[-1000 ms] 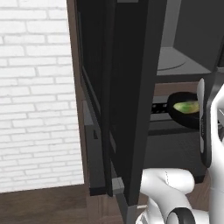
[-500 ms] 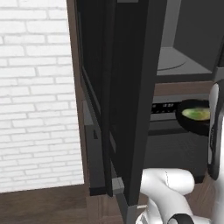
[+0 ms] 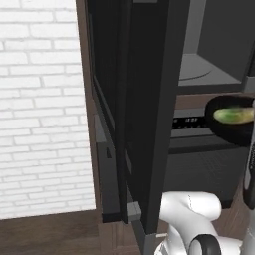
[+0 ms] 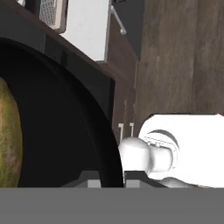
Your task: Pick the cucumber from the sink and place it in the bowl. Then pick the bowl and place it in the microwave. Then close the microwave door and press the start button.
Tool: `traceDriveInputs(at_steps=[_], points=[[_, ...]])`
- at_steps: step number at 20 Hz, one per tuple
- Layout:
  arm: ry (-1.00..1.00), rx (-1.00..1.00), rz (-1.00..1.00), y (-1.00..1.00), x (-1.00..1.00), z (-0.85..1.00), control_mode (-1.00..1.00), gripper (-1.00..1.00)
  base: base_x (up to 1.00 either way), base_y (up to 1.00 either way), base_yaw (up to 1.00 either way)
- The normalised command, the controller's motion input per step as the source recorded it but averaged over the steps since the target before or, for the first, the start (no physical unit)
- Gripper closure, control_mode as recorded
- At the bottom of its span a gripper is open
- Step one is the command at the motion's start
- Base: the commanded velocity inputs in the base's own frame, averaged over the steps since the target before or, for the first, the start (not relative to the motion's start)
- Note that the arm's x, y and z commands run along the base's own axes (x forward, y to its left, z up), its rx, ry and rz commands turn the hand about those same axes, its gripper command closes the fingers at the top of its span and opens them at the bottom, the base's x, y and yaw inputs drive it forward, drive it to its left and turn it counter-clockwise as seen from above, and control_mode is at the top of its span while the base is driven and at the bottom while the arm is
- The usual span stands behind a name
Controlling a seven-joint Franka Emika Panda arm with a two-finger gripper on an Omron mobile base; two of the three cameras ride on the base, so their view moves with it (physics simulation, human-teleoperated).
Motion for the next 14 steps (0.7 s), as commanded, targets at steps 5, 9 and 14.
traceDriveInputs(at_steps=[5, 9, 14], points=[[0.00, 0.00, 0.00, 0.42, 0.53, 0.35, -1.00, 1.00, 0.00, 0.00, 0.00], [-0.01, 0.02, 0.00, 0.16, 0.76, 0.15, -1.00, 1.00, 0.00, 0.00, 0.00], [-0.05, 0.00, 0.00, 0.00, 0.79, 0.01, -1.00, 1.00, 0.00, 0.00, 0.00]])
